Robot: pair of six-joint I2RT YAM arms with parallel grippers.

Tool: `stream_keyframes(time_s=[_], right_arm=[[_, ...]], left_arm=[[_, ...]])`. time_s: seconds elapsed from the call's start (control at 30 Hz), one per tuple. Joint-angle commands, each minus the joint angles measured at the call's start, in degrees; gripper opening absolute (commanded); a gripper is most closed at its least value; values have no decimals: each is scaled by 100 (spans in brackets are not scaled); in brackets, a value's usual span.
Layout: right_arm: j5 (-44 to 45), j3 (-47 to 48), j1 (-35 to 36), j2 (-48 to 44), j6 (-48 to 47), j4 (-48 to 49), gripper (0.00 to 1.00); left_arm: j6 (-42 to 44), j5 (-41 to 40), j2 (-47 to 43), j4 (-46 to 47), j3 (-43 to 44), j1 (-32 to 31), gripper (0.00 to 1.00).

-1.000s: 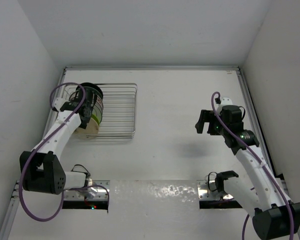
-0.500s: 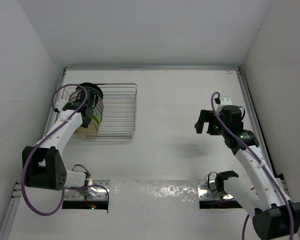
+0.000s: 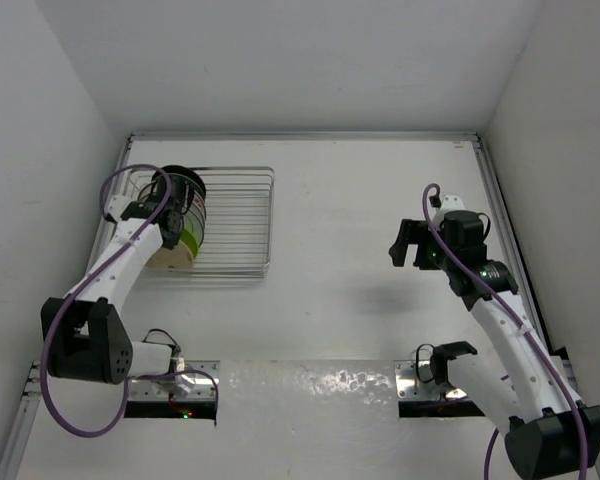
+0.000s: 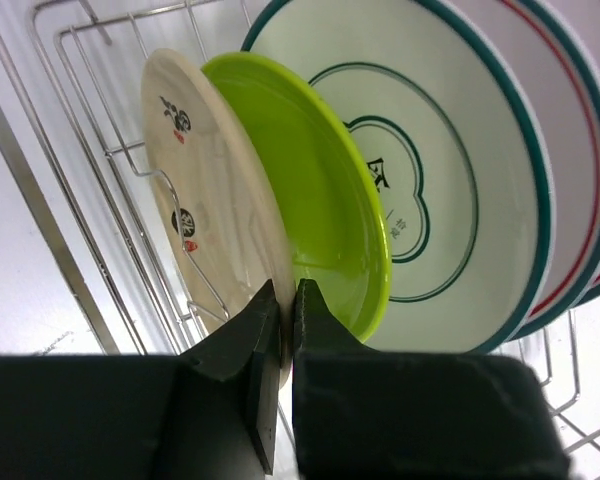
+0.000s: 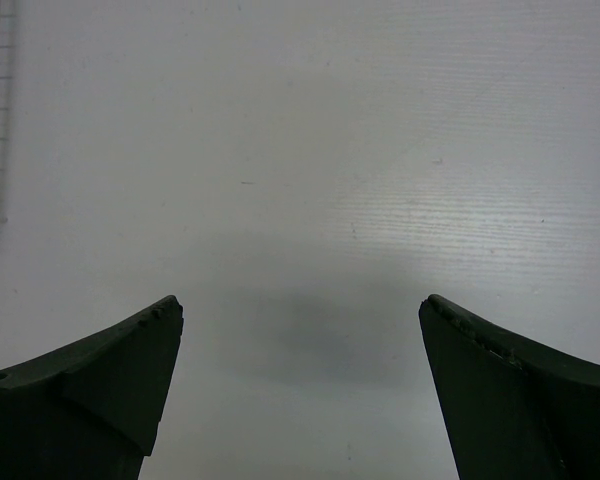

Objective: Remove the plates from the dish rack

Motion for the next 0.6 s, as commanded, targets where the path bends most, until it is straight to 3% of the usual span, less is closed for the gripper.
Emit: stream_keyframes(time_s=[0.0, 0.3, 0.4, 0.57], right_arm=[[-86, 0, 48, -85, 36, 219, 99], [-25, 140, 39, -42, 63, 192, 99], [168, 254, 39, -6, 45, 122, 99], [345, 448, 48, 142, 247, 69, 99]], left_arm=[[85, -329, -334, -374, 282, 71, 0], [690, -215, -1255, -121, 555, 71, 0], [1296, -13, -1678, 336, 748, 71, 0], [3114, 803, -2005, 1523, 1494, 62, 0]])
